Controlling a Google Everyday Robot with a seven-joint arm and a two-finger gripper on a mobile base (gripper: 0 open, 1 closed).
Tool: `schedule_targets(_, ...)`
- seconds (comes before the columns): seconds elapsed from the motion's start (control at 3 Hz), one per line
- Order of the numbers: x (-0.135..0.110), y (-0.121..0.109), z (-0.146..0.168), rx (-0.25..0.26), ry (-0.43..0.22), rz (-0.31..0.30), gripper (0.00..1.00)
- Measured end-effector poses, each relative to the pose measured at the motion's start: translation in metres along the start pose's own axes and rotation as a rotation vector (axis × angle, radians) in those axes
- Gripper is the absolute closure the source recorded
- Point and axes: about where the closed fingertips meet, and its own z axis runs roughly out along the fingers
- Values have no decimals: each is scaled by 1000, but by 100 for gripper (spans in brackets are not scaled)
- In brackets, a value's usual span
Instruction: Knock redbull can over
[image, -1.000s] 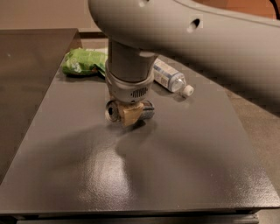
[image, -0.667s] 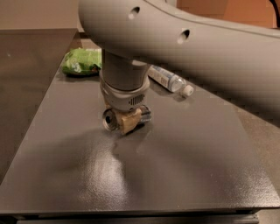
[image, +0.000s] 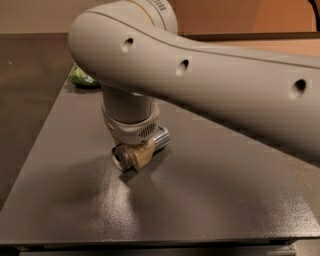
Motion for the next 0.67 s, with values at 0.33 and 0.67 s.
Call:
schedule_targets(0.33, -6, 3, 6, -16, 1, -29, 12)
schedule_targets(0.67, -12, 6, 12, -25, 0, -46, 0)
